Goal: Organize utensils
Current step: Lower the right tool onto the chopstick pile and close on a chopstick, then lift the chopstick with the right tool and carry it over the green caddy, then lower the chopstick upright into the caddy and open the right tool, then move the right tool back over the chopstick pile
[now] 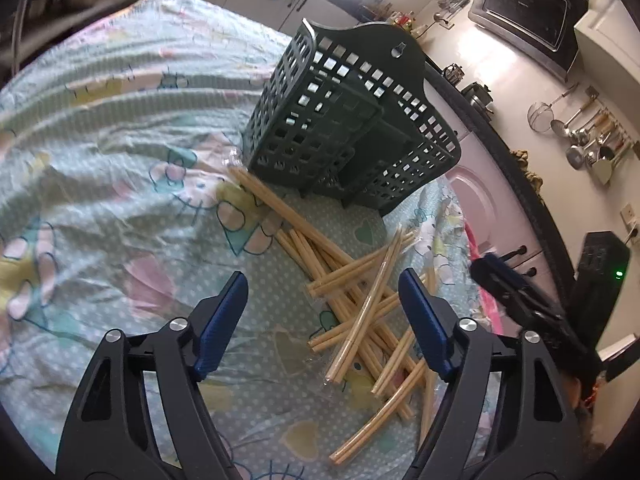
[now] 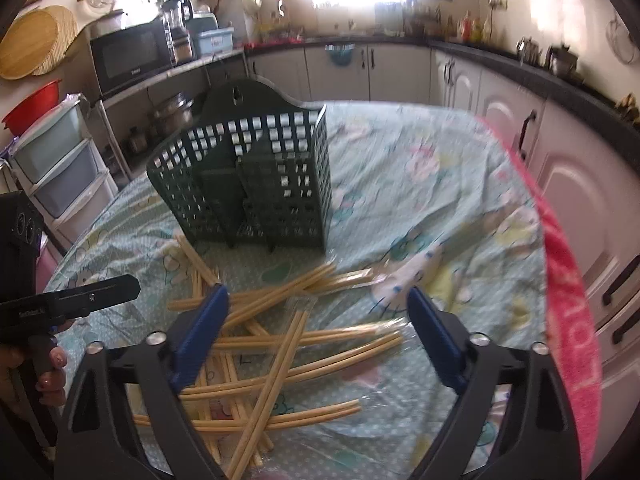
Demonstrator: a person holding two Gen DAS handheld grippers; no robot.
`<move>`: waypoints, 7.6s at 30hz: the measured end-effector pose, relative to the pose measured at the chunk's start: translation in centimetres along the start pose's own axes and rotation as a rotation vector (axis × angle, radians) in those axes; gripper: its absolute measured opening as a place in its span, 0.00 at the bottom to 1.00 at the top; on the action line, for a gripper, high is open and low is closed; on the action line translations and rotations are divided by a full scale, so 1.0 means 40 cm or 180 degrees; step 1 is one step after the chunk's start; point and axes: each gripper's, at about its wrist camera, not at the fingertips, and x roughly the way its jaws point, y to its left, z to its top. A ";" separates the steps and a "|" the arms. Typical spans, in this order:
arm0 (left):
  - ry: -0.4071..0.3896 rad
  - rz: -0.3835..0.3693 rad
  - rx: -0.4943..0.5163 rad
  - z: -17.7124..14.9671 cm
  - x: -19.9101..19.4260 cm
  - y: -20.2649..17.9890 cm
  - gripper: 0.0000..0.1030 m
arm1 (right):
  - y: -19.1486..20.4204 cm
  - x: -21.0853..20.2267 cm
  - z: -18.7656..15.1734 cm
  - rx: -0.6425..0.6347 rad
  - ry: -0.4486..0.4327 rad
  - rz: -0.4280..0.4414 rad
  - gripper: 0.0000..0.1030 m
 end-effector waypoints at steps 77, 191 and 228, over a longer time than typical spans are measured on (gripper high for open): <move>-0.0942 -0.0472 0.1083 0.300 -0.346 -0.335 0.02 | 0.087 -0.306 0.355 -0.0194 -0.1017 0.0640 0.04; -0.1043 0.0236 0.0845 0.064 -0.248 -0.163 0.90 | 0.029 -0.213 0.122 -0.0120 -0.1116 -0.0117 0.72; 0.0010 0.0134 0.0533 -0.142 -0.030 -0.048 0.59 | -0.052 -0.066 -0.103 0.0121 -0.0281 -0.0301 0.72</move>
